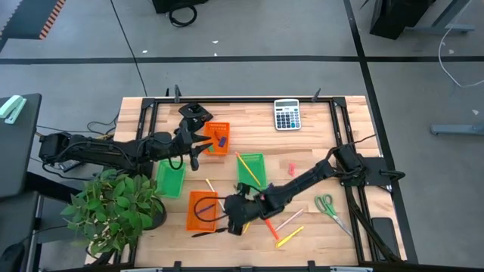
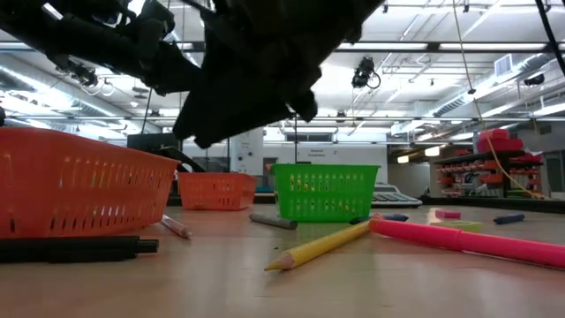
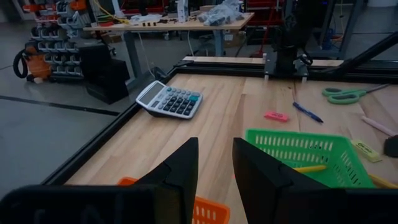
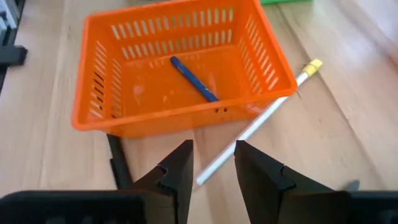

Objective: Sort crayons/erasers/pens/pencils in bins
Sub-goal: Put the gray crayon into the bottom orange basket

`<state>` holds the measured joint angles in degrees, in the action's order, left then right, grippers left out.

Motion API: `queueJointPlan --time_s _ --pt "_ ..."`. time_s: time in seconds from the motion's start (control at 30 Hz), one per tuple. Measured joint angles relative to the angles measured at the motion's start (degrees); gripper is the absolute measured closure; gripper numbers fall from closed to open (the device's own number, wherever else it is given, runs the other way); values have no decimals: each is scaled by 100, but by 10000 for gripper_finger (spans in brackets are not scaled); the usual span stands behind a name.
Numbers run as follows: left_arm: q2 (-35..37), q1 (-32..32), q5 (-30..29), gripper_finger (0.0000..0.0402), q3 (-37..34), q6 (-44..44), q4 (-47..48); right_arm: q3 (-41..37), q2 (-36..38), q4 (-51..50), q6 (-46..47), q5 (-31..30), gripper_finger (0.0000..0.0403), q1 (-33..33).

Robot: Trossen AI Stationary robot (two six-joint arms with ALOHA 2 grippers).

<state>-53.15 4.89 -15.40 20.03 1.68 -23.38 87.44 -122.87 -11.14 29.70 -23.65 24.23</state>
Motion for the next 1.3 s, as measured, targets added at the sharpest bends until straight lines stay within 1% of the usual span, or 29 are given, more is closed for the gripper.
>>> queueJointPlan --time_s 0.07,0.13,0.27,0.33,0.47,0.57,0.73,0.97,1.0,1.17,1.3 --pt "0 0 0 294 0 -1 -2 0 0 -74 257 -268 279 129" --pt "0 0 0 294 0 -59 0 -31 0 -239 614 -673 279 267" --pt "0 0 0 294 0 -106 -58 -359 -4 -380 1460 -1877 279 563" --pt "0 0 0 294 0 -130 -68 -538 -1 -313 1945 -2337 279 706" --pt "0 0 2 294 0 -137 -67 -1036 -13 -180 2733 -2903 280 941" --pt "0 0 2 294 0 -138 -70 -1395 -2 382 2955 -3240 280 1074" --pt "0 0 0 294 0 -134 -74 -1812 -7 1023 2896 -3428 280 1126" --pt "0 4 1 294 0 -132 -76 -1924 -7 1116 2714 -3437 280 971" --pt "0 4 0 294 0 -132 -76 -1936 -7 1115 2712 -3378 280 931" --pt "-2 20 0 294 0 -101 -77 -1963 -7 1170 2556 -2698 280 694" --pt "-2 20 0 294 0 -100 -81 -1963 -7 1322 2365 -2570 280 569"
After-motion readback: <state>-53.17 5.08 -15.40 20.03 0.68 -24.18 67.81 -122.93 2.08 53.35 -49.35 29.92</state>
